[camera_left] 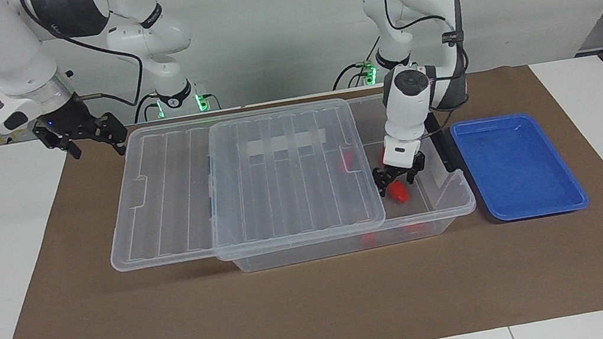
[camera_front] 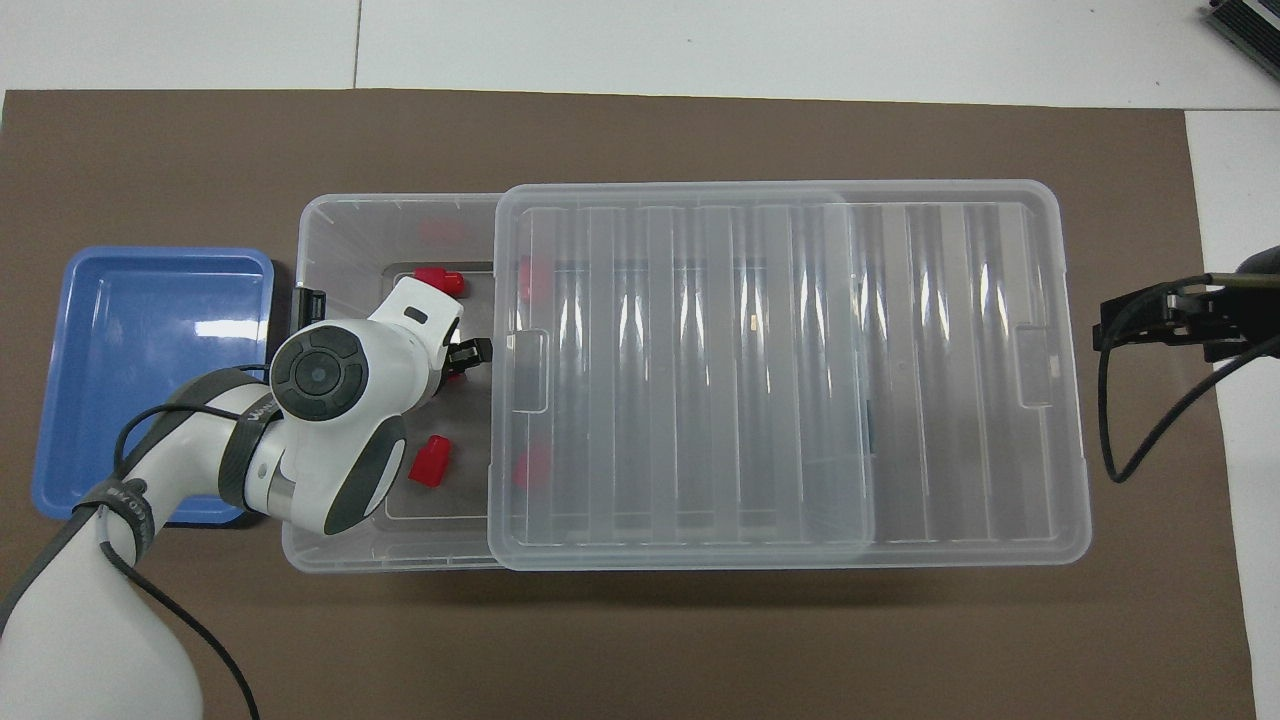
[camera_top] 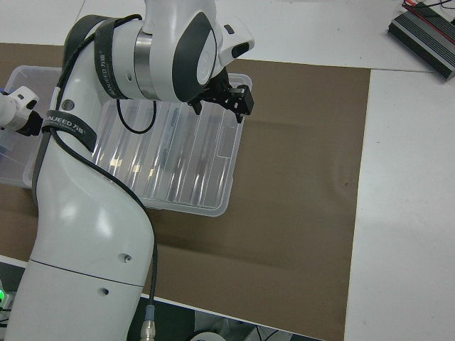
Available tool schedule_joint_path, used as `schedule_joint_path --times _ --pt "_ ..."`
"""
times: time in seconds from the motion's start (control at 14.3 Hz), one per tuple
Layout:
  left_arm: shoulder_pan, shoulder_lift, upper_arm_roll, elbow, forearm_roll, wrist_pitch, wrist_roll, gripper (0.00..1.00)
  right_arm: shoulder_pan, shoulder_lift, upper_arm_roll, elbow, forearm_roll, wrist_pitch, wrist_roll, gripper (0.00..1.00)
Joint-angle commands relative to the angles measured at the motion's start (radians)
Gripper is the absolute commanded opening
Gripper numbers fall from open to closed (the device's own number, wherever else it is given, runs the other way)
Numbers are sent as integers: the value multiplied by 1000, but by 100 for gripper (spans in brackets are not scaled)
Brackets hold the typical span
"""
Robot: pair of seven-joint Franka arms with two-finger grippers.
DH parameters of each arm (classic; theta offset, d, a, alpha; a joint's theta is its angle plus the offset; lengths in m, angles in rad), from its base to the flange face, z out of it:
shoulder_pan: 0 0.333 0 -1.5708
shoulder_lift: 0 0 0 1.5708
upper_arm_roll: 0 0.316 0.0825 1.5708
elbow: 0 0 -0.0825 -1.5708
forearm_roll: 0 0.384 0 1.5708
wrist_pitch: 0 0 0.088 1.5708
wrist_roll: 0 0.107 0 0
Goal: Place red block in blue tray from box
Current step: 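Lower the left gripper into the box and grasp a red block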
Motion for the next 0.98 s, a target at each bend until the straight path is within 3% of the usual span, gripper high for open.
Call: schedule_joint_path --times 0.0,0.14,0.42,0.56,0.91 --pt "-14 1 12 -16 22 28 -12 81 -13 -18 9 -22 4 10 18 100" --pt "-14 1 12 -16 25 28 -12 71 -13 -18 9 -22 4 10 16 100" --pt "-12 1 12 -10 65 17 -9 20 -13 -18 9 -22 4 10 16 100" --pt "-9 1 12 -10 71 17 -8 0 -13 -18 9 -22 4 10 16 100" --pt "-3 -22 14 7 73 -32 0 0 -13 -18 9 -22 4 10 16 100"
